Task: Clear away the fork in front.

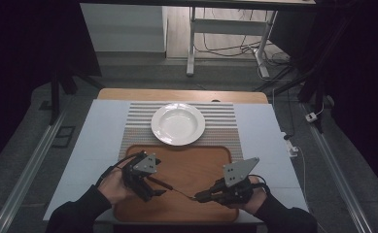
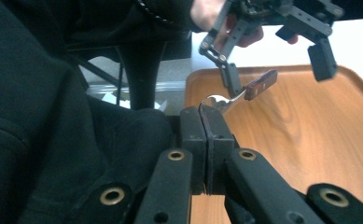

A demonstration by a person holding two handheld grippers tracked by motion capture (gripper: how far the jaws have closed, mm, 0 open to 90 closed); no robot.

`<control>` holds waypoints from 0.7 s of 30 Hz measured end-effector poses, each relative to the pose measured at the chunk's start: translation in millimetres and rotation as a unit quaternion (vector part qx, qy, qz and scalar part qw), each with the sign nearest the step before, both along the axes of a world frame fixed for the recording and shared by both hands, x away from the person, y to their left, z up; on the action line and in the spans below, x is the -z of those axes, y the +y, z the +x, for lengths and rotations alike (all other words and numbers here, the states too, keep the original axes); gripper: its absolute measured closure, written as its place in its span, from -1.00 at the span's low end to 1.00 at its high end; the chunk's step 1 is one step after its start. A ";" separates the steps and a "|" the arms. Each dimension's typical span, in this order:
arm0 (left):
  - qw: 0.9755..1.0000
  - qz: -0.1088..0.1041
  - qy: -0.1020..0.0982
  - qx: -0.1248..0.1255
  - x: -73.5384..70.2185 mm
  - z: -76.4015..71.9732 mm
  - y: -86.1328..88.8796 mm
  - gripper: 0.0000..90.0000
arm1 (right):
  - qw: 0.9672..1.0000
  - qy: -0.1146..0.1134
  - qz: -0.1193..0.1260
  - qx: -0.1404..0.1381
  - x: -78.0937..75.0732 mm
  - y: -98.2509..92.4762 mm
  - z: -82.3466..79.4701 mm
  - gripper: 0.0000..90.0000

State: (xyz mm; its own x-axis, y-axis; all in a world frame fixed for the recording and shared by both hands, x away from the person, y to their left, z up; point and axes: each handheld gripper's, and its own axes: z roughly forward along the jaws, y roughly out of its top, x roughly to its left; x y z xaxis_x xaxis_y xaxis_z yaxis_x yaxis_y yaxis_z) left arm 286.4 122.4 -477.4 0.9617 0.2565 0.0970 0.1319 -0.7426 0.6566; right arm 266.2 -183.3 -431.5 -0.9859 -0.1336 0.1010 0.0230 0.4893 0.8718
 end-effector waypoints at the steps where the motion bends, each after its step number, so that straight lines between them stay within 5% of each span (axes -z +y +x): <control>1: 1.000 0.002 -0.002 0.008 0.1 -0.3 -1.0 -0.83 | 1.000 0.001 0.000 -0.004 0.1 0.7 -0.6 0.99; 9: 0.997 0.019 -0.008 0.078 -1.7 -7.8 -4.4 -0.25 | 1.000 0.003 -0.010 -0.026 1.1 2.3 -3.0 0.99; 17: 0.989 0.031 -0.004 0.146 0.6 -16.1 -6.7 0.51 | 0.999 0.016 -0.017 -0.035 4.6 4.4 -3.1 0.98; 21: 0.986 0.038 -0.017 0.164 1.7 -20.2 -7.2 0.61 | 0.999 0.025 -0.022 -0.039 6.2 5.2 -2.4 0.98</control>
